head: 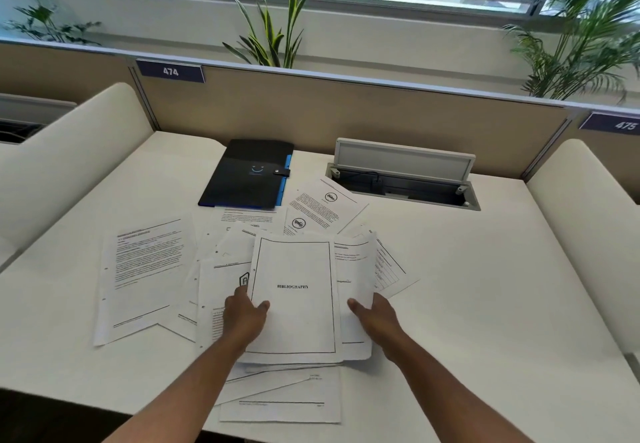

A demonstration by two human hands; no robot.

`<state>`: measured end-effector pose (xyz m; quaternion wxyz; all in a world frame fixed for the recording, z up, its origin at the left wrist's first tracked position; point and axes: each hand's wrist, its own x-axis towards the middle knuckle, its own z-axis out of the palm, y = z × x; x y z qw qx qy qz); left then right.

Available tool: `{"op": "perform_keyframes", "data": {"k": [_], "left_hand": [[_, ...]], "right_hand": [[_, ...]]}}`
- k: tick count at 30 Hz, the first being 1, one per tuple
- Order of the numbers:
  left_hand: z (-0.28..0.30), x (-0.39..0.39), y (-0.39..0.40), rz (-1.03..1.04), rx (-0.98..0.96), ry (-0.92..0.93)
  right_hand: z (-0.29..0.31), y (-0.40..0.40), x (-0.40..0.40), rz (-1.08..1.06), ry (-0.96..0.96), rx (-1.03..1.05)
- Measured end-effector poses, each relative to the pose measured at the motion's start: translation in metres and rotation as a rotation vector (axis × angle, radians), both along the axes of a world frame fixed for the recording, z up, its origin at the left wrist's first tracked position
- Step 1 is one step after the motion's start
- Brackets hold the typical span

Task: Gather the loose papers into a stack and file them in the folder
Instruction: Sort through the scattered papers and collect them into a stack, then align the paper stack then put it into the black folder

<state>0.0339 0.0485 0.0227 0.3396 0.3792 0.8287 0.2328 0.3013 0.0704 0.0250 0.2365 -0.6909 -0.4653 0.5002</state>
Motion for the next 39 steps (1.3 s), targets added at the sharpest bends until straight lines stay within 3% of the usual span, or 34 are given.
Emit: {"op": "perform_keyframes", "data": {"k": [10,15,17,21,24,28,32,36,39], "left_hand": [[0.0,0.004,0.0,-0.076,0.016,-0.338],[0.008,0.006,-0.006,-0.075,0.156,-0.517],[0.02,0.005,-0.005,-0.037,0.244,-0.675],[0.052,0.006,0.005,0.008,0.401,-0.787],[0.071,0.01,0.01,-0.024,0.461,-0.82],[0.081,0.027,0.014,-0.062,0.434,-0.747],[0.093,0.022,0.018,-0.07,0.519,-0.765],[0.101,0.033,0.015,-0.186,0.466,-0.727],[0.115,0.041,0.019,-0.196,0.549,-0.685]], "right_hand": [[-0.004,-0.001,-0.015,0.182,0.296,-0.165],[0.0,-0.001,-0.011,0.156,0.31,-0.023],[0.01,0.0,-0.007,0.108,0.369,0.045],[0.044,0.012,0.005,0.087,0.554,0.211],[0.065,0.023,0.014,0.044,0.656,0.296],[0.078,0.021,-0.004,0.13,0.522,0.297],[0.091,0.029,0.004,-0.021,0.607,0.375],[0.092,0.026,-0.008,0.064,0.526,0.365],[0.103,0.027,-0.01,-0.027,0.581,0.45]]}}
